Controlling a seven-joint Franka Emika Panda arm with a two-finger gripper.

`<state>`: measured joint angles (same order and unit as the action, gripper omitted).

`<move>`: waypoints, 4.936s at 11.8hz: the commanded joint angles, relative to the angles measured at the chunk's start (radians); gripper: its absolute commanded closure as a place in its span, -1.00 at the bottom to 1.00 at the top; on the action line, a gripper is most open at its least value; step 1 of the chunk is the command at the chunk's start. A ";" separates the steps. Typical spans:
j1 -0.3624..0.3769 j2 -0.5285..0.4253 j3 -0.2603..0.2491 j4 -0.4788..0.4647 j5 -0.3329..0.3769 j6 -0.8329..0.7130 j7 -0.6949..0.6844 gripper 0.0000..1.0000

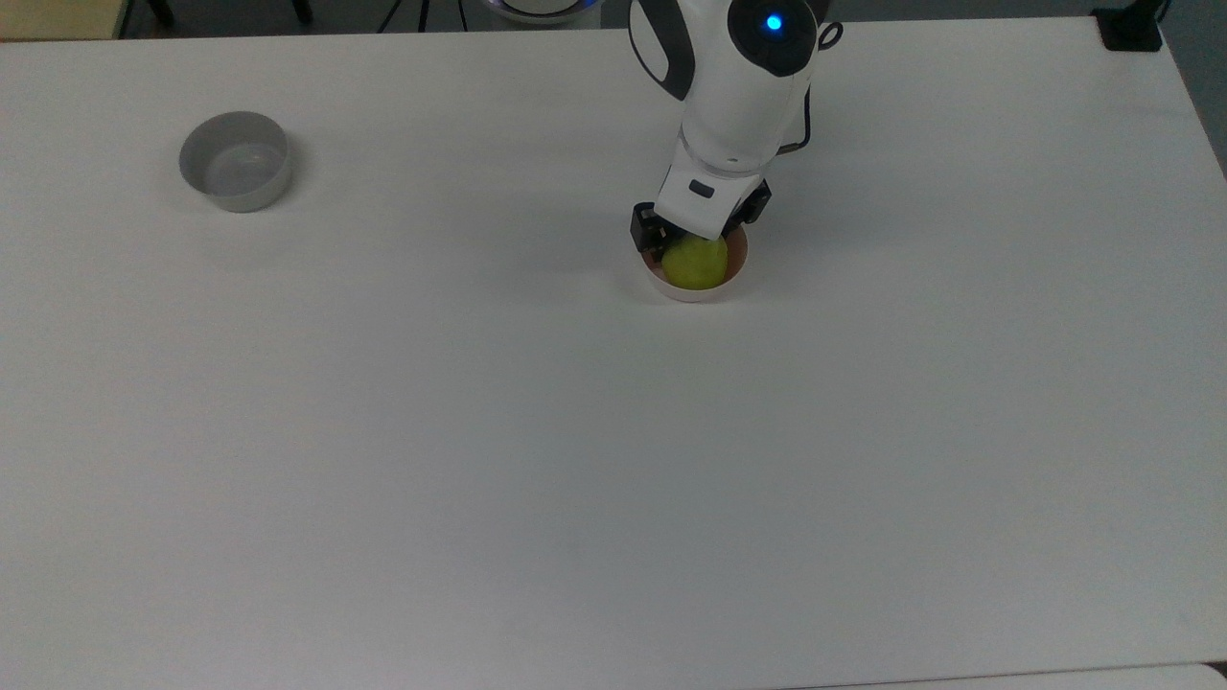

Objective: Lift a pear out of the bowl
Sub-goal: 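Lower the gripper around the pear and close on it, then lift the pear up out of the pink bowl, then carry the pear toward the grey bowl and lower it to the table, then open the gripper to release the pear on the table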

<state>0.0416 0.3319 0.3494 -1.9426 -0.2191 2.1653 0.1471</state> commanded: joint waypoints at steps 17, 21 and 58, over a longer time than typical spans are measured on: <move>0.012 -0.151 0.003 0.051 -0.006 -0.158 0.034 0.36; 0.006 -0.194 0.000 0.141 0.030 -0.249 0.032 0.36; -0.046 -0.069 -0.403 0.242 0.135 -0.197 -0.330 -1.00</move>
<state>-0.0192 0.3501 -0.0552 -1.7298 -0.0955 2.0896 -0.1776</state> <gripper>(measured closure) 0.000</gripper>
